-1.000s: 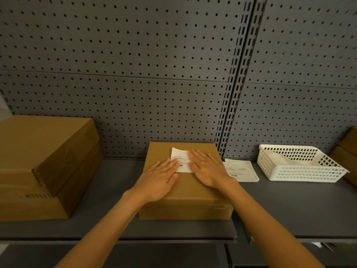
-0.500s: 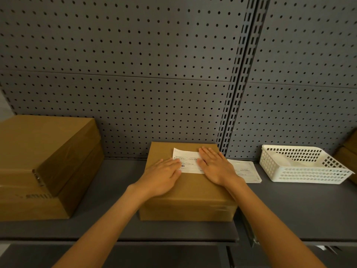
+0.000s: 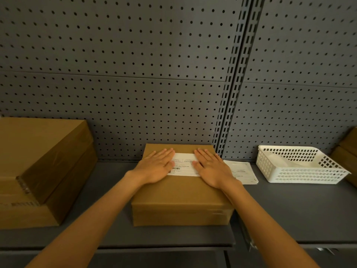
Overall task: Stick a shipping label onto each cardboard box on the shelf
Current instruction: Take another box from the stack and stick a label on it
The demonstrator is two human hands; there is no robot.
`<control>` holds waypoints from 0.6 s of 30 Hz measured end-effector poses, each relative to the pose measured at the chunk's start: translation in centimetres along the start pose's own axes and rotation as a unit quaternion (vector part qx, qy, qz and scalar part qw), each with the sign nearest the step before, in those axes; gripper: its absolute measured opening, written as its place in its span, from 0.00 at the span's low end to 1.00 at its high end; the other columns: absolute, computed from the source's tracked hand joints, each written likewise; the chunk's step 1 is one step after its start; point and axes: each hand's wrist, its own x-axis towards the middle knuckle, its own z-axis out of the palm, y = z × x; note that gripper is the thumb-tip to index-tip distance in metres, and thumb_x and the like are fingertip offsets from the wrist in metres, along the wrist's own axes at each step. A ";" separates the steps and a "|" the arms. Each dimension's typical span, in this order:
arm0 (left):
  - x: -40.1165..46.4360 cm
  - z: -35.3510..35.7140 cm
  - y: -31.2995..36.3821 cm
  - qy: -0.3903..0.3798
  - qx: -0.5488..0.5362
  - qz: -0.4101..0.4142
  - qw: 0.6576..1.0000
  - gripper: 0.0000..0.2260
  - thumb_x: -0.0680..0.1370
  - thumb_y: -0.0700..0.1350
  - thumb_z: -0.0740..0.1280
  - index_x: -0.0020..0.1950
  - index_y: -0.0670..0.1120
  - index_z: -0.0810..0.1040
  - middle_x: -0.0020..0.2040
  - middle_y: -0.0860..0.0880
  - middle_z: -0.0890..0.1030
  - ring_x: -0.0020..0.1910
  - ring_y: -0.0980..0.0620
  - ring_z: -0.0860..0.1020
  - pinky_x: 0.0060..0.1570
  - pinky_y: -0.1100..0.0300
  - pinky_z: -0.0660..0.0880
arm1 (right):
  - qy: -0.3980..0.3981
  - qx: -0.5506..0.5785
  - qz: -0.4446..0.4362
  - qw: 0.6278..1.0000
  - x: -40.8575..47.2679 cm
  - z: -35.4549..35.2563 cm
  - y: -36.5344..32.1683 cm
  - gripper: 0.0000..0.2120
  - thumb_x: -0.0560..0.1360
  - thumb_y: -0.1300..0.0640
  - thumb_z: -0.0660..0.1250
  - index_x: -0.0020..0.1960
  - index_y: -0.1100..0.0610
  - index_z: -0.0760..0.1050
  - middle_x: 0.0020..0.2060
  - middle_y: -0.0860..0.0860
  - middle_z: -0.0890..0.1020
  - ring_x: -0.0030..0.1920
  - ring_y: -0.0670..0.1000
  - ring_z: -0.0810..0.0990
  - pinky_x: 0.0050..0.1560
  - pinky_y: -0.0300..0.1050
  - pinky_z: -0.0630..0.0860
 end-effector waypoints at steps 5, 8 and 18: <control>-0.6 0.1 -1.6 0.008 -0.011 -0.013 1.000 0.24 0.83 0.56 0.41 0.78 0.52 0.42 0.78 0.56 0.43 0.76 0.59 0.42 0.73 0.58 0.38 | 0.001 -0.007 -0.002 1.000 0.0 0.0 0.0 0.27 0.82 0.41 0.40 0.78 0.48 0.43 0.78 0.44 0.46 0.77 0.45 0.43 0.76 0.47 0.40; -0.6 0.3 -1.3 0.025 -0.012 -0.016 0.999 0.24 0.83 0.55 0.41 0.78 0.52 0.43 0.78 0.56 0.43 0.76 0.59 0.42 0.74 0.58 0.38 | 0.001 -0.008 0.001 1.000 -0.1 -0.2 -0.3 0.27 0.82 0.42 0.40 0.78 0.49 0.43 0.78 0.45 0.46 0.77 0.45 0.43 0.76 0.47 0.39; -0.5 0.6 -1.2 0.034 -0.018 -0.022 0.999 0.23 0.83 0.55 0.42 0.78 0.53 0.44 0.78 0.56 0.44 0.76 0.59 0.42 0.74 0.58 0.39 | -0.004 -0.027 -0.083 0.996 0.3 -1.2 -5.8 0.25 0.83 0.49 0.42 0.78 0.53 0.43 0.78 0.48 0.47 0.77 0.46 0.42 0.75 0.46 0.39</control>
